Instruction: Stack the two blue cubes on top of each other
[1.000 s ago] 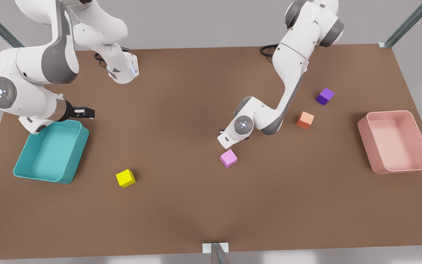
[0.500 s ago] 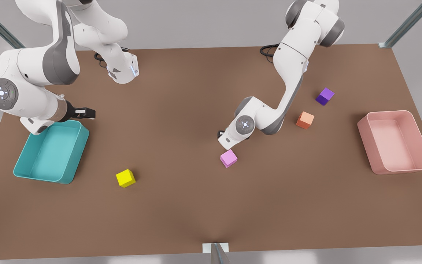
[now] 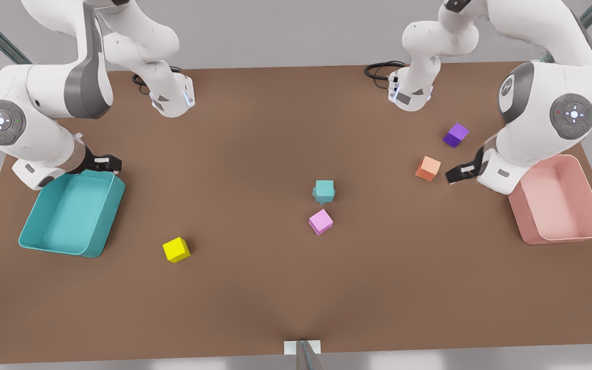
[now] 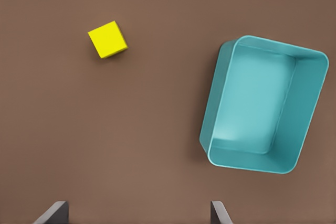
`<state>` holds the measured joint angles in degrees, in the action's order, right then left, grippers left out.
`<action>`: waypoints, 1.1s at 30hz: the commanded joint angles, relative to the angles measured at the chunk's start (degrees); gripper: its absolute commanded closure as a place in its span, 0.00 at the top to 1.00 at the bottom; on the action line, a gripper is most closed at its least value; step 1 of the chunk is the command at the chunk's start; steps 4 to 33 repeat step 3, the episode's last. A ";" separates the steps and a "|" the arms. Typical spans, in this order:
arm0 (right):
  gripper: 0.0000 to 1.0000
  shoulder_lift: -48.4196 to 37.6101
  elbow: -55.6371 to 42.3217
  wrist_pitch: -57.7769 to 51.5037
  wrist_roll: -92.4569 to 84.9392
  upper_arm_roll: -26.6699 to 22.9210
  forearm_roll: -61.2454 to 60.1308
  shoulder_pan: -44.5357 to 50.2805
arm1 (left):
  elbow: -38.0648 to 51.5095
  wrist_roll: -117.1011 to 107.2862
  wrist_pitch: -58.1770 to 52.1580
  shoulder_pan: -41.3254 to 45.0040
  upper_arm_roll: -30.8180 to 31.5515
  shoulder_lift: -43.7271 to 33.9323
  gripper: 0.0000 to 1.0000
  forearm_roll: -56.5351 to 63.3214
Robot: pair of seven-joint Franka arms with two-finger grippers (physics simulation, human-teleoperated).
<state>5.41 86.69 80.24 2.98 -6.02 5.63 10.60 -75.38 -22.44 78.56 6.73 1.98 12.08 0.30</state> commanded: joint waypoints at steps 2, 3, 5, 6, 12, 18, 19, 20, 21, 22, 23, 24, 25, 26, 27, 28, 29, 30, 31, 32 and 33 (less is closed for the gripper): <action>1.00 -0.05 -0.03 0.62 -2.10 -0.04 0.08 0.04 | 0.85 24.73 -12.64 1.18 -1.54 -0.92 1.00 -0.12; 1.00 0.04 -0.03 0.62 -3.24 -0.04 0.08 0.04 | 0.85 24.73 -12.65 1.27 -1.54 -0.39 1.00 -0.12; 1.00 0.04 -0.03 0.62 -3.24 -0.04 0.08 0.04 | 0.85 24.73 -12.65 1.27 -1.54 -0.39 1.00 -0.12; 1.00 0.04 -0.03 0.62 -3.24 -0.04 0.08 0.04 | 0.85 24.73 -12.65 1.27 -1.54 -0.39 1.00 -0.12; 1.00 0.04 -0.03 0.62 -3.24 -0.04 0.08 0.04 | 0.85 24.73 -12.65 1.27 -1.54 -0.39 1.00 -0.12; 1.00 0.04 -0.03 0.62 -3.24 -0.04 0.08 0.04 | 0.85 24.73 -12.65 1.27 -1.54 -0.39 1.00 -0.12; 1.00 0.04 -0.03 0.62 -3.24 -0.04 0.08 0.04 | 0.85 24.73 -12.65 1.27 -1.54 -0.39 1.00 -0.12; 1.00 0.04 -0.03 0.62 -3.24 -0.04 0.08 0.04 | 0.85 24.73 -12.65 1.27 -1.54 -0.39 1.00 -0.12; 1.00 0.04 -0.03 0.62 -3.24 -0.04 0.08 0.04 | 0.85 24.73 -12.65 1.27 -1.54 -0.39 1.00 -0.12; 1.00 0.04 -0.03 0.62 -3.24 -0.04 0.08 0.04 | 0.85 24.73 -12.65 1.27 -1.54 -0.39 1.00 -0.12; 1.00 0.04 -0.03 0.62 -3.24 -0.04 0.08 0.04 | 0.85 24.73 -12.65 1.27 -1.54 -0.39 1.00 -0.12; 1.00 0.04 -0.03 0.62 -3.24 -0.04 0.08 0.04 | 0.85 24.73 -12.65 1.27 -1.54 -0.39 1.00 -0.12; 1.00 0.04 -0.03 0.62 -3.24 -0.04 0.08 0.04 | 0.85 24.73 -12.65 1.27 -1.54 -0.39 1.00 -0.12; 1.00 0.04 -0.03 0.62 -3.24 -0.04 0.08 0.04 | 0.85 24.73 -12.65 1.27 -1.54 -0.39 1.00 -0.12; 1.00 0.04 -0.03 0.62 -3.24 -0.04 0.08 0.04 | 0.85 24.73 -12.65 1.27 -1.54 -0.39 1.00 -0.12; 1.00 0.04 -0.03 0.62 -3.24 -0.04 0.08 0.04 | 0.85 24.73 -12.65 1.27 -1.54 -0.39 1.00 -0.12; 1.00 0.04 -0.03 0.62 -3.24 -0.04 0.08 0.04 | 0.85 24.73 -12.65 1.27 -1.54 -0.39 1.00 -0.12; 1.00 0.04 -0.03 0.62 -3.24 -0.04 0.08 0.04 | 0.85 24.73 -12.65 1.27 -1.54 -0.39 1.00 -0.12; 1.00 0.04 -0.03 0.62 -3.24 -0.04 0.08 0.04 | 0.85 24.73 -12.65 1.27 -1.54 -0.39 1.00 -0.12; 1.00 0.04 -0.03 0.62 -3.24 -0.04 0.08 0.04 | 0.85 24.73 -12.65 1.27 -1.54 -0.39 1.00 -0.12; 1.00 0.04 -0.03 0.62 -3.24 -0.04 0.08 0.04 | 0.85 24.73 -12.65 1.27 -1.54 -0.39 1.00 -0.12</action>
